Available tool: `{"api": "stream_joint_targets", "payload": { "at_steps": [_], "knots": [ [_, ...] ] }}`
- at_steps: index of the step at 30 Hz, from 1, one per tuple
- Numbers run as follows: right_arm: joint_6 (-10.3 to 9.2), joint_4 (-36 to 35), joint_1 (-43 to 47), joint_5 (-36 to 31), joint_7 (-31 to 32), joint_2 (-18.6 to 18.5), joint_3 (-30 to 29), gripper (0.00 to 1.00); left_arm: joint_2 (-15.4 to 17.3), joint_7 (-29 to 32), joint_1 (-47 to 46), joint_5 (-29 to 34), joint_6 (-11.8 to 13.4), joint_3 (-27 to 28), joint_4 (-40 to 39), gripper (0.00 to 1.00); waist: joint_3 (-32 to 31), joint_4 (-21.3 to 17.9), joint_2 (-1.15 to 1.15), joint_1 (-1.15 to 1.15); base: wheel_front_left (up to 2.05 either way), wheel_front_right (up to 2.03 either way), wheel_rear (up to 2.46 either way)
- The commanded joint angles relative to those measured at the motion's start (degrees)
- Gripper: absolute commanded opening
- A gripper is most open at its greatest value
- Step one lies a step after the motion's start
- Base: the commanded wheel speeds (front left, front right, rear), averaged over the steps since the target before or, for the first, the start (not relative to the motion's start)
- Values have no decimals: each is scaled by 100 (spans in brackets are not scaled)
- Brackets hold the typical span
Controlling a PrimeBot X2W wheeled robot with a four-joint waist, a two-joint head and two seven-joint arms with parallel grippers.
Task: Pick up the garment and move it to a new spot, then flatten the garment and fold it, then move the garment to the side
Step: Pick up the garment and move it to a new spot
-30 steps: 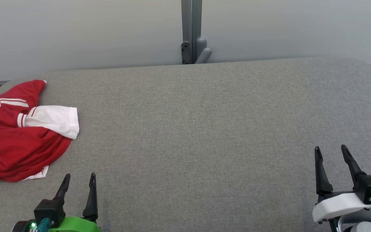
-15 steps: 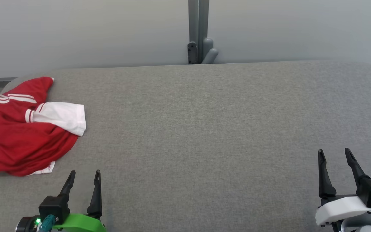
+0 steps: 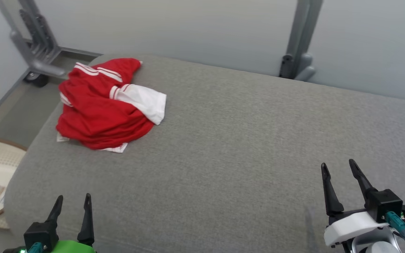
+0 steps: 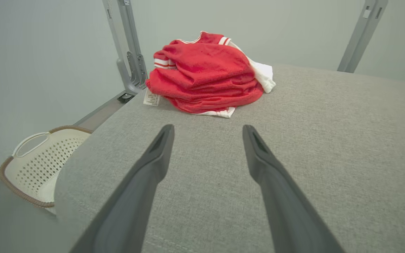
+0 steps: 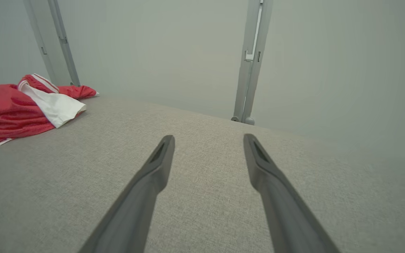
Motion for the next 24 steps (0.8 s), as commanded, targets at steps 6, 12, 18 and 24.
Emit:
{"api": "stream_joint_targets", "payload": {
  "at_steps": [6,12,18,24],
  "knots": [
    [-1,83,-163,48,-19,-71,201,100,-39,-2,50,-65,39,151,-115,100,-19,946,0,0,0,0,0],
    [-1,5,-450,-34,-19,-322,305,100,-209,10,-725,-249,35,94,27,100,757,683,0,0,0,0,0],
    [-1,-117,-930,-198,-19,-709,315,100,-311,861,-2594,-897,4,-16,917,100,1892,361,0,0,0,0,0],
    [-1,-115,-1205,-340,-19,-860,431,100,-384,1991,-4243,-2085,-9,174,2136,100,2566,142,0,0,0,0,0]
  ]
}}
